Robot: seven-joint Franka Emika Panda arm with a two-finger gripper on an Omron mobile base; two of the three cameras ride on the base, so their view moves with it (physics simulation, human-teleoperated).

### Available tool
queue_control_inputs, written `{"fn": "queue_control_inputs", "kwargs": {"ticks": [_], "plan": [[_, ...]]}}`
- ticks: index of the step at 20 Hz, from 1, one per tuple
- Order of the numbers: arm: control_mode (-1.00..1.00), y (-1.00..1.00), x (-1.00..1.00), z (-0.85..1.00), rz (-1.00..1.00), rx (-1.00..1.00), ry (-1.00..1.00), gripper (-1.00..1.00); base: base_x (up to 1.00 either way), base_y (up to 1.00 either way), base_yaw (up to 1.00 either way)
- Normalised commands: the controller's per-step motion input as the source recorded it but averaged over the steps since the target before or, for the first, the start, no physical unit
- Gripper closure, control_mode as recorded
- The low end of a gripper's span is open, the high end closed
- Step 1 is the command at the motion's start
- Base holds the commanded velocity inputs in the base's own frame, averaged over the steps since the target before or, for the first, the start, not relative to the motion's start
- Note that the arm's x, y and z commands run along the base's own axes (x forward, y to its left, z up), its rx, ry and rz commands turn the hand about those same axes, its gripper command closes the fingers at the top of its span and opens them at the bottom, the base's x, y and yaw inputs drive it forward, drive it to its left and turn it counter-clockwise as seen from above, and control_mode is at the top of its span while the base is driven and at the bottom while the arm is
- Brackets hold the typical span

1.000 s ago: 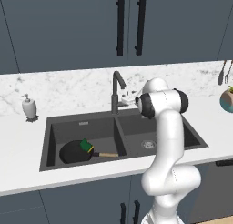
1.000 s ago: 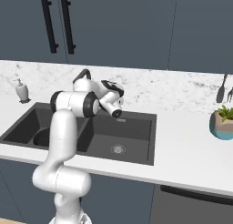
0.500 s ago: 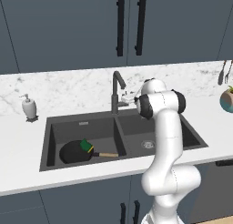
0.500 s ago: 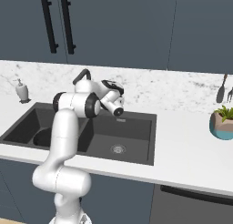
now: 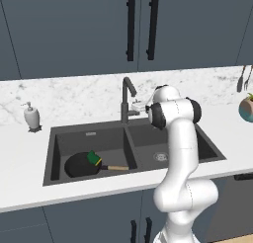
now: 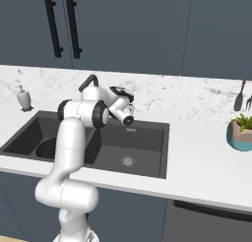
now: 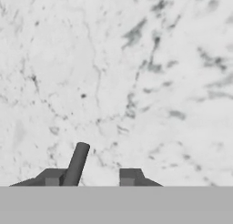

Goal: Pick the pan and sponge and place them into the sink. Then turn on the water.

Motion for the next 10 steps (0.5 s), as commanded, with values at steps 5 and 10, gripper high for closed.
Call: {"fn": "queue_control_inputs", "kwargs": {"ticks": [5,10], "plan": [[-1.0,-0.4,0.0,0.0,0.0,0.04,0.07,1.0,0.0,0.0,0.0],[-1.0,-0.63,0.0,0.0,0.0,0.05,0.14,1.0,0.0,0.0,0.0]]}}
